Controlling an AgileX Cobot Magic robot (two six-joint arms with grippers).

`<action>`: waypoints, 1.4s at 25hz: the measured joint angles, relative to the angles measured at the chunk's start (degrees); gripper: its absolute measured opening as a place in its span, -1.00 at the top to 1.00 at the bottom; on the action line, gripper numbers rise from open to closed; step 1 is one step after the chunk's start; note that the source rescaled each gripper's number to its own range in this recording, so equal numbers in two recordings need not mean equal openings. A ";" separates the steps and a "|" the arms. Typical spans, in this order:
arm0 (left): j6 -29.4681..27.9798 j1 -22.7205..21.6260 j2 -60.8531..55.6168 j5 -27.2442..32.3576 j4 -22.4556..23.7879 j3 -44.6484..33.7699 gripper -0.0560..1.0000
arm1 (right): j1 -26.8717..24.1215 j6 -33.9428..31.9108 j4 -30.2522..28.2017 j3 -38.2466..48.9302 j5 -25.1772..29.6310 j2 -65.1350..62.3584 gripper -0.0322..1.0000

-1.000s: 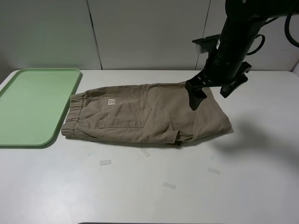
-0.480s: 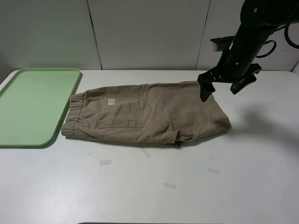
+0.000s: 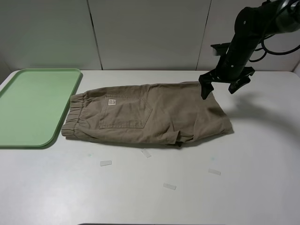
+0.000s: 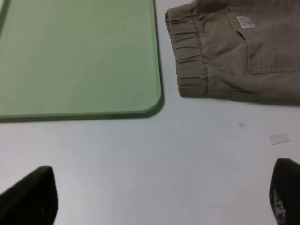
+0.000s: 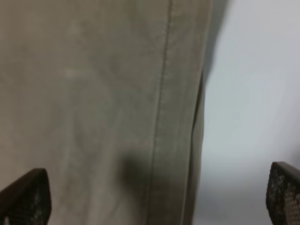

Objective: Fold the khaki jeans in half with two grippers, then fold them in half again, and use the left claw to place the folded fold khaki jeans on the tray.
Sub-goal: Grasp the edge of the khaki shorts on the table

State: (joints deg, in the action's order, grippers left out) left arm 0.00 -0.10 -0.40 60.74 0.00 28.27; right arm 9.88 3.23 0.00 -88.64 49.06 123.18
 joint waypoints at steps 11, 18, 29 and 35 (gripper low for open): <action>0.00 0.00 0.00 0.00 0.00 0.00 -0.79 | -1.29 0.48 0.00 -0.17 -1.10 4.52 -1.00; 0.00 0.00 0.00 0.00 0.00 0.00 -0.79 | -1.17 1.53 3.12 -0.17 -1.10 6.14 -1.00; 0.00 0.00 0.00 0.00 0.00 0.00 -0.79 | -0.99 2.93 4.22 -0.66 -0.52 7.37 -0.99; 0.00 0.00 0.00 0.00 0.00 0.00 -0.79 | -1.04 3.08 4.27 -0.65 -0.26 7.48 0.39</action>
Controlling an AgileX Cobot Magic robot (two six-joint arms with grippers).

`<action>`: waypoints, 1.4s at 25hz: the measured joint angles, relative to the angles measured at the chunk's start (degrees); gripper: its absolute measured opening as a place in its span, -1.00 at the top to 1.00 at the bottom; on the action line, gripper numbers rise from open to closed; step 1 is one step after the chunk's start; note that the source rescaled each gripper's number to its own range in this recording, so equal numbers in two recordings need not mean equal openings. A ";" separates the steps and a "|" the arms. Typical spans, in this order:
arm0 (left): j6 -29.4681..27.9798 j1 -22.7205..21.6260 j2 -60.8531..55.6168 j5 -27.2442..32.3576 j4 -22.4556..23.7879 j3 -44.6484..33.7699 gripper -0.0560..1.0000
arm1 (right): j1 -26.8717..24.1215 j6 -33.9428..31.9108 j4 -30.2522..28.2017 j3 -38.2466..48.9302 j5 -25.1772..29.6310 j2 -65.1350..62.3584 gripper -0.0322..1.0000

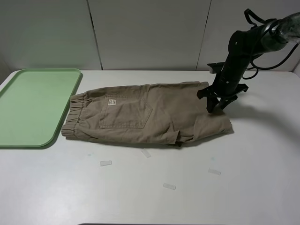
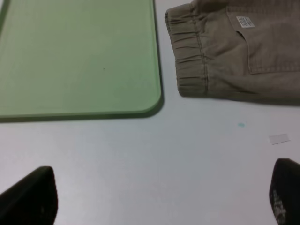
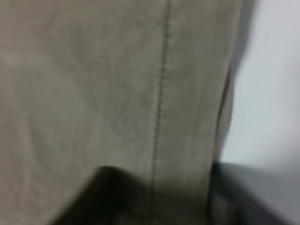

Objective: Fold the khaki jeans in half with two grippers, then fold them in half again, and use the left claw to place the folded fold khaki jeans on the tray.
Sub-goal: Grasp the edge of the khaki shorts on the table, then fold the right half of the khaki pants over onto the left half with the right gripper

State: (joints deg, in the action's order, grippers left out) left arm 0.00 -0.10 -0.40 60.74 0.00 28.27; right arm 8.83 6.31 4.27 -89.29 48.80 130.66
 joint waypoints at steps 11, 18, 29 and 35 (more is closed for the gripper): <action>0.00 0.00 0.00 0.00 0.00 0.00 -0.79 | 0.11 0.00 0.84 -0.06 0.77 -0.71 0.78; 0.00 0.00 0.00 0.00 0.00 0.00 -0.79 | 0.11 -0.20 -3.48 0.22 3.05 -7.12 0.78; 0.00 0.00 0.00 0.00 0.00 0.00 -0.79 | 0.11 -1.33 -8.37 0.22 6.39 -13.61 0.78; 0.00 0.00 0.00 0.00 0.00 0.00 -0.79 | 0.11 -1.69 -12.97 0.32 9.37 -17.42 0.78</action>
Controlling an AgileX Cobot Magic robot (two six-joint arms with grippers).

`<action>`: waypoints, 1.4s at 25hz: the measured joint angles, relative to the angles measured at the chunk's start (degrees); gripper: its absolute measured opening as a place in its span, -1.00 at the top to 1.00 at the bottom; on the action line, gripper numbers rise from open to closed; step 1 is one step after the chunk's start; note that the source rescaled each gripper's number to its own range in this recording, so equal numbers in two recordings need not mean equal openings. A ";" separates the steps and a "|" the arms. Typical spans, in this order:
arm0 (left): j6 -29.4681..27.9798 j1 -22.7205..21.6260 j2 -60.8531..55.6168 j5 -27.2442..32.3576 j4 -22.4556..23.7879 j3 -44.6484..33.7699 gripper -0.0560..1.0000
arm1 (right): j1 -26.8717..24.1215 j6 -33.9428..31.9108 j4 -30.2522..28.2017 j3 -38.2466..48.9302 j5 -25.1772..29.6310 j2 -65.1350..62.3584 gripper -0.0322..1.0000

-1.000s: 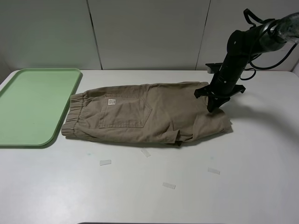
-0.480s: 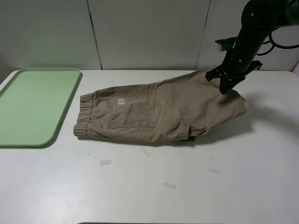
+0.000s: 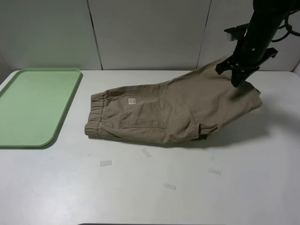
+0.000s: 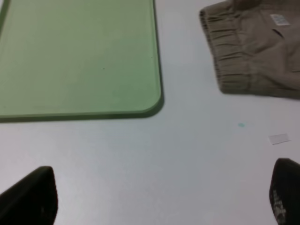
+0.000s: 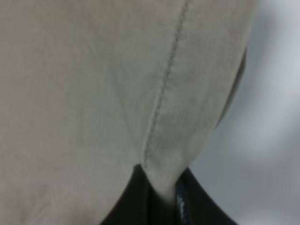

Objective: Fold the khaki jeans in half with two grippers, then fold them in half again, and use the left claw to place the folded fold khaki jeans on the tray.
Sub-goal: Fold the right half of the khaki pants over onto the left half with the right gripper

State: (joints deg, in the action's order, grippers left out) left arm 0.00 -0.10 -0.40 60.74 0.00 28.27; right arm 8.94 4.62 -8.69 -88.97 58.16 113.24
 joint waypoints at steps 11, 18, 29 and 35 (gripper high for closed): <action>0.00 0.00 0.00 0.00 0.00 0.00 -0.79 | 0.00 -0.46 -12.21 0.00 5.95 -8.48 0.78; 0.00 0.00 0.00 0.00 0.00 0.00 -0.79 | 0.00 -1.19 -15.23 0.00 8.47 -11.98 0.78; 0.00 0.00 0.00 0.00 0.00 0.00 -0.79 | 0.00 -1.93 -5.13 0.00 8.68 -12.35 0.78; 0.00 0.00 0.00 0.00 0.00 0.00 -0.79 | 3.39 -3.35 -3.12 0.00 8.07 -12.35 0.78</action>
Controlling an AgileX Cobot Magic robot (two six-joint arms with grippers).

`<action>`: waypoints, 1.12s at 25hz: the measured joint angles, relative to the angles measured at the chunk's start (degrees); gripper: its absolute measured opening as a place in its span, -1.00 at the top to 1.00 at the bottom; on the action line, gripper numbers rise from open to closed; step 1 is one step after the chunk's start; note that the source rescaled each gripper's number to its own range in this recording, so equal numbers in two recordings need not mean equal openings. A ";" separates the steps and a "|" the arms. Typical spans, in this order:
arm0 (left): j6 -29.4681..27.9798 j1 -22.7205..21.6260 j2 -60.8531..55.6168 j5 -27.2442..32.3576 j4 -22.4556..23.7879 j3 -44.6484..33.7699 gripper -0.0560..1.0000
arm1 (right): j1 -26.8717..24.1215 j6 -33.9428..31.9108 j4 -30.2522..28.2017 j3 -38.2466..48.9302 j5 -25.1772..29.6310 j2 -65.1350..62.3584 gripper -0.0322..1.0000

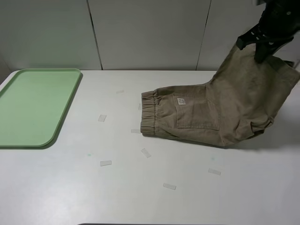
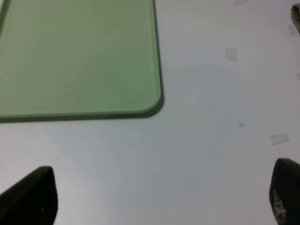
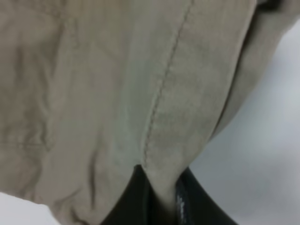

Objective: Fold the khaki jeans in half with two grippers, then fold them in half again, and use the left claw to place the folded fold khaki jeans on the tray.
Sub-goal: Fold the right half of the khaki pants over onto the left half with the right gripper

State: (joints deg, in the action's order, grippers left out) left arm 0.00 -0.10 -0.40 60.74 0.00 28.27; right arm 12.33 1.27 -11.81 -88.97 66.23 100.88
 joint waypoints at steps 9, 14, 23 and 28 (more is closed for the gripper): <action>0.00 0.00 0.00 0.00 0.00 0.00 -0.79 | 11.05 -4.87 0.25 0.00 -0.97 1.44 0.78; 0.00 0.00 0.00 0.00 0.00 0.00 -0.79 | 17.27 -7.93 0.43 0.00 -1.75 6.36 0.78; 0.00 0.00 0.00 0.06 0.00 0.00 -0.79 | 24.90 -16.13 0.69 0.00 -7.12 15.42 0.78; 0.00 0.00 0.00 0.06 0.00 0.00 -0.79 | 25.70 -22.05 2.21 0.07 -11.40 16.99 0.78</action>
State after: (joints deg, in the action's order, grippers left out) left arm 0.00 -0.10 -0.40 60.79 0.00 28.27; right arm 38.04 -20.78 -9.60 -88.90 54.83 117.87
